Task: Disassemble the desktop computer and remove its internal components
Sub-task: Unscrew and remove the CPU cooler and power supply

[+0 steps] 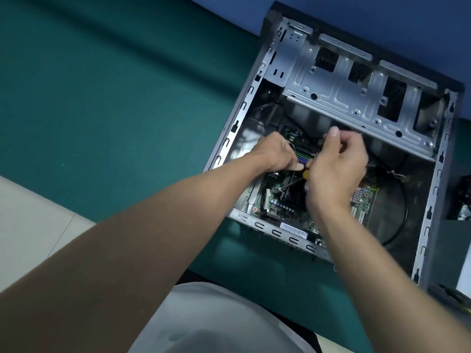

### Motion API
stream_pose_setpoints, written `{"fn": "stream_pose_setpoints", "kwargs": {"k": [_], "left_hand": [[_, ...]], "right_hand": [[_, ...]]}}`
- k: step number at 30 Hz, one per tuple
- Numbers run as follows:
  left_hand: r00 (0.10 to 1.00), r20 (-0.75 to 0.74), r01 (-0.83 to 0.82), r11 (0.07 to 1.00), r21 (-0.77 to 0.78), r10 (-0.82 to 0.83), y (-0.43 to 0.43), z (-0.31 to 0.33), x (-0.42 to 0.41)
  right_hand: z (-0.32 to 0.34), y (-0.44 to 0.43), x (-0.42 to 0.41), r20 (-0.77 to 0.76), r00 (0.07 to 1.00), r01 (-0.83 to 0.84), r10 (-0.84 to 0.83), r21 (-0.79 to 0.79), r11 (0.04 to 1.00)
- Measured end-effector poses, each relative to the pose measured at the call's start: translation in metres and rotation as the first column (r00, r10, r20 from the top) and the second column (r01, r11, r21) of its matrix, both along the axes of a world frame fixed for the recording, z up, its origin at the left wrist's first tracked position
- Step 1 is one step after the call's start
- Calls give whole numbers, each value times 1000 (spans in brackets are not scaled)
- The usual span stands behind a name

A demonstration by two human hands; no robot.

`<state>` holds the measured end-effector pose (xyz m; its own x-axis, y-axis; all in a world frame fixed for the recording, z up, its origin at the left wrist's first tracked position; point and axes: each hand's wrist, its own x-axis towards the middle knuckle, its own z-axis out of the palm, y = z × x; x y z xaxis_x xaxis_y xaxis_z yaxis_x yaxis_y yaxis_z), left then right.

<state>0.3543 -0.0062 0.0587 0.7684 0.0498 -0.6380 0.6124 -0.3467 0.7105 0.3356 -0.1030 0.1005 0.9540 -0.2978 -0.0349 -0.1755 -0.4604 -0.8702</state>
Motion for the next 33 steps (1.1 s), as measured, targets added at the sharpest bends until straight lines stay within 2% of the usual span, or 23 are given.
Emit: {"fn": "stream_pose_setpoints", "kwargs": {"k": [1, 3, 5, 7, 9, 10, 12, 14, 16, 18, 19, 20, 21, 23, 24, 25, 27, 28, 29, 30, 31, 32, 33], "left_hand": [[1000, 2, -5, 1000, 7, 5, 0, 0, 0], [1000, -1, -9, 999, 31, 9, 1, 2, -1], [999, -27, -43, 999, 2, 43, 2, 0, -2], [993, -55, -110, 992, -56, 107, 4, 0, -2], [995, -37, -93, 995, -36, 92, 4, -2, 0], [993, -39, -117, 991, -68, 114, 2, -3, -1], [991, -51, -132, 985, -109, 127, -1, -4, -1], [997, -46, -73, 994, -77, 70, -3, -2, -1], [998, -31, -57, 997, -50, 56, -2, -5, -3], [998, -6, -60, 998, -27, 60, -1, -3, -4], [998, -8, -60, 998, -1, 60, 0, -3, -3], [999, 4, -51, 999, 17, 51, -1, -5, -2], [999, 0, -36, 999, 10, 36, 0, -7, -2], [999, -2, -33, 999, -36, 33, 1, -4, -4], [1000, 19, -4, 999, -51, 5, 2, -4, -5], [999, 34, 26, 999, -23, -26, 2, -3, -5], [997, 67, 20, 998, 53, -23, 3, -4, -6], [998, 60, -8, 999, 47, 5, 2, -4, -6], [998, 48, -31, 999, 18, 30, 1, -3, -5], [999, 25, -47, 999, -8, 47, -1, -2, -4], [998, 13, -55, 998, -15, 55, -2, -2, -4], [998, 8, -54, 998, -9, 55, -3, -2, -3], [998, 13, -55, 998, 3, 55, -3, -3, -3]], "right_hand": [[1, 10, -6, 22, 997, 72, -75, 124, 990], [5, 22, -10, 30, 999, -3, -9, 384, 923], [10, 22, -8, 11, 955, -257, 297, 532, 807], [14, 13, 1, -43, 797, -480, 602, 558, 677], [17, 3, 14, -122, 695, -516, 709, 603, 609], [18, -1, 19, -151, 705, -488, 693, 605, 629], [14, -8, 21, -164, 825, -442, 540, 409, 799], [8, -8, 16, -71, 969, -217, 237, 214, 952], [6, 0, 5, -22, 999, 49, -44, 322, 946], [8, 9, -3, 1, 997, 65, -78, 544, 836], [8, 10, -6, 18, 1000, -20, 11, 617, 786], [9, 8, -5, 32, 983, -157, 179, 644, 749], [10, 4, -2, 25, 915, -327, 403, 633, 702], [19, -2, 13, -70, 624, -598, 778, 598, 534], [23, -4, 21, -136, 526, -633, 840, 597, 493], [25, -5, 28, -188, 533, -633, 825, 558, 537], [23, -2, 28, -210, 733, -573, 647, 321, 754], [19, 0, 24, -161, 857, -463, 490, 178, 868], [14, 3, 17, -96, 954, -274, 283, 102, 956], [10, 7, 10, -74, 996, -46, 55, 123, 991], [8, 11, 4, -83, 989, 139, -124, 215, 967], [8, 15, 1, -98, 971, 237, -217, 331, 913], [7, 16, 0, -95, 974, 226, -205, 450, 864]]}}
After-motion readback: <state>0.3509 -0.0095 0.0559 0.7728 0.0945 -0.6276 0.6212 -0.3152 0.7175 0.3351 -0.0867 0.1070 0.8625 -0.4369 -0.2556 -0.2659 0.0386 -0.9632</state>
